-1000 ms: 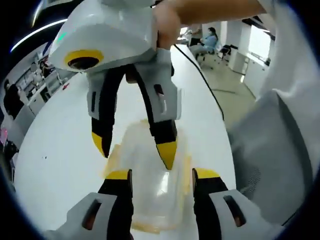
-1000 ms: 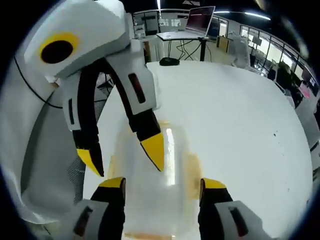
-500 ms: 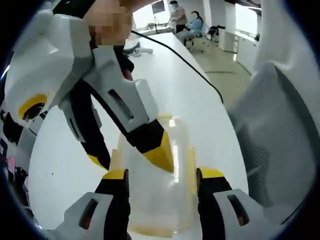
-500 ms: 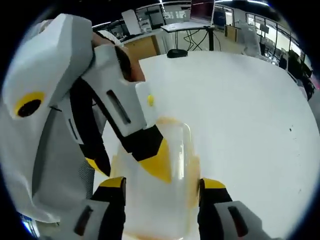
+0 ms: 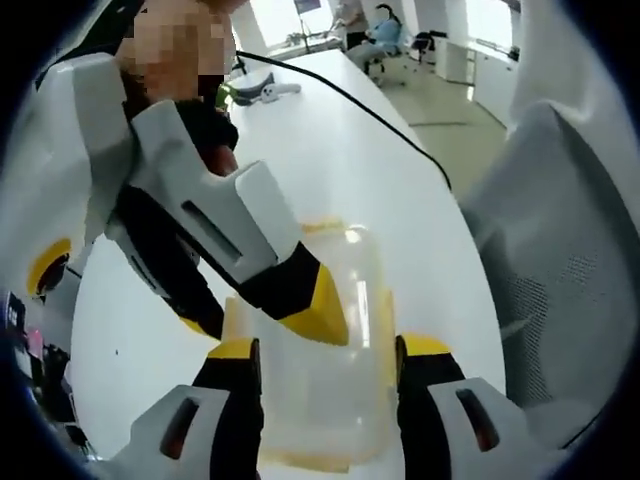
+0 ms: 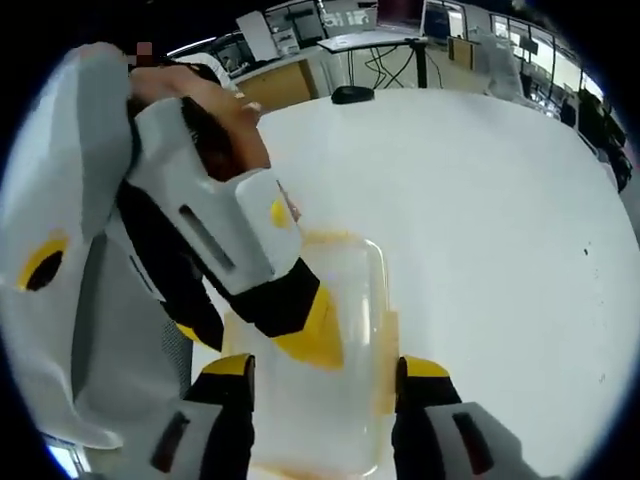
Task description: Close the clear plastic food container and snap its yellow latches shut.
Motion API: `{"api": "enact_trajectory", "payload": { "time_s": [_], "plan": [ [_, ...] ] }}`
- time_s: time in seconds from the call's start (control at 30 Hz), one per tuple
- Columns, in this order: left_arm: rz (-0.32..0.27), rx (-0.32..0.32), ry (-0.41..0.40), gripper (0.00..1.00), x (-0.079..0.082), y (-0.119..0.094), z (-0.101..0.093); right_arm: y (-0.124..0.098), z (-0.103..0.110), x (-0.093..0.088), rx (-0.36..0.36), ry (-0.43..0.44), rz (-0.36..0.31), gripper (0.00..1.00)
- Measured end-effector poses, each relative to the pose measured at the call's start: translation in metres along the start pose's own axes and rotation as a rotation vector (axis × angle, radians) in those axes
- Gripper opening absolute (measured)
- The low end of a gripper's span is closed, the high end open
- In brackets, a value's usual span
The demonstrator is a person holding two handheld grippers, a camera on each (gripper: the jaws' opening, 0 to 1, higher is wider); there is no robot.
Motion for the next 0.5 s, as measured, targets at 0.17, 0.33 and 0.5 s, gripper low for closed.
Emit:
{"api": "enact_trajectory", "payload": {
  "time_s": [0.17,0.33,0.5],
  "plan": [
    [-0.014,0.032,0.030,0.50,-0.0013,0.0006,-0.0018,0.0013,0.0012,-0.0007,0.014,0.027,0.044,0.54],
    [0.001,0.064,0.037,0.47,-0.0005,0.0028,-0.0030,0.0022,-0.0006,-0.0013,0.038,0.051,0.051,0.53],
    [-0.002,0.053,0.042,0.45,-0.0013,0.0028,-0.0028,0.0015,-0.0009,-0.0001,0.074,0.101,0.057,0.50]
  ]
}}
Point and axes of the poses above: the point that each gripper's makers call its tool centre point, and the gripper's own axes: y roughly forward along the fingers, z roughly to its left, x roughly out of its top, the point moved 1 cm from there along -y, roughly backward along the fingers, and after that the axes turned 7 degrees about -y, right-handed, at the moved point
